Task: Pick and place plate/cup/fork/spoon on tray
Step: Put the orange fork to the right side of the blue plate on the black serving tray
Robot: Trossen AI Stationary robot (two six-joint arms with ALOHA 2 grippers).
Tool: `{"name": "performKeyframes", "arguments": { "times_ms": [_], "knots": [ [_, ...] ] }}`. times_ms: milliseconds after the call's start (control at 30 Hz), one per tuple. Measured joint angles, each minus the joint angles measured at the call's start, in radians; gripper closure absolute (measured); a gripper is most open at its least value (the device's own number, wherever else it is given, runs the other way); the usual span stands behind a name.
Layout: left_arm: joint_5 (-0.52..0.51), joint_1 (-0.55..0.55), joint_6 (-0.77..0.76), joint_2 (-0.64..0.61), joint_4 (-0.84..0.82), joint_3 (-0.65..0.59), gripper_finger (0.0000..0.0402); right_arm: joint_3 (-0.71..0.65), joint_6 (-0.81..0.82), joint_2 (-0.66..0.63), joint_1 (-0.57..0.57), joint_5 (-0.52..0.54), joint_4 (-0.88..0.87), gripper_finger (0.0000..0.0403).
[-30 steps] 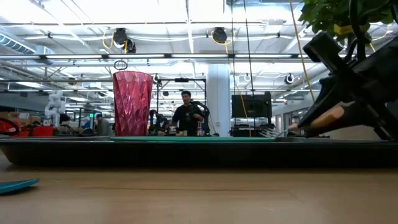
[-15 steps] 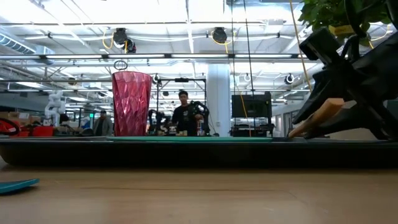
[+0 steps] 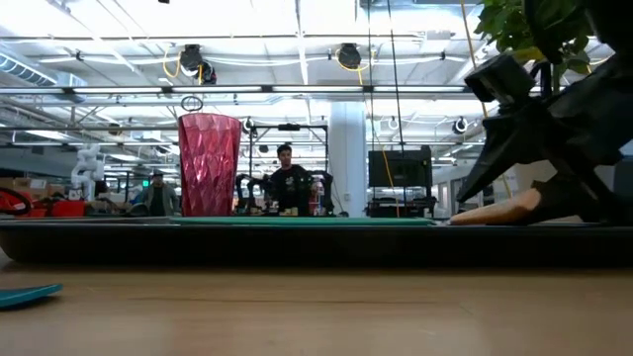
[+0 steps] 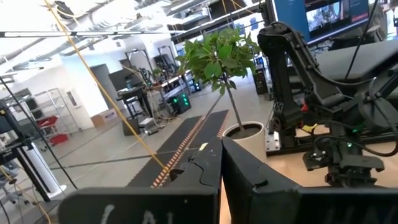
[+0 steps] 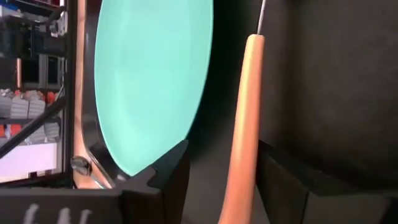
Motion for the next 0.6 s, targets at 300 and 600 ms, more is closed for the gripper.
{"name": "performKeyframes", "arguments": {
  "times_ms": [300, 600],
  "knots": [
    [0.002, 0.000, -0.009, 0.000, -0.005, 0.000, 0.0392, 0.000, -0.126, 0.000, -0.068, -0.167, 0.044, 0.0239],
    [0.004, -0.006, -0.016, 0.000, -0.027, 0.000, 0.0392, 0.000, -0.172, 0.000, -0.107, -0.310, 0.044, 0.0239]
  ]
}}
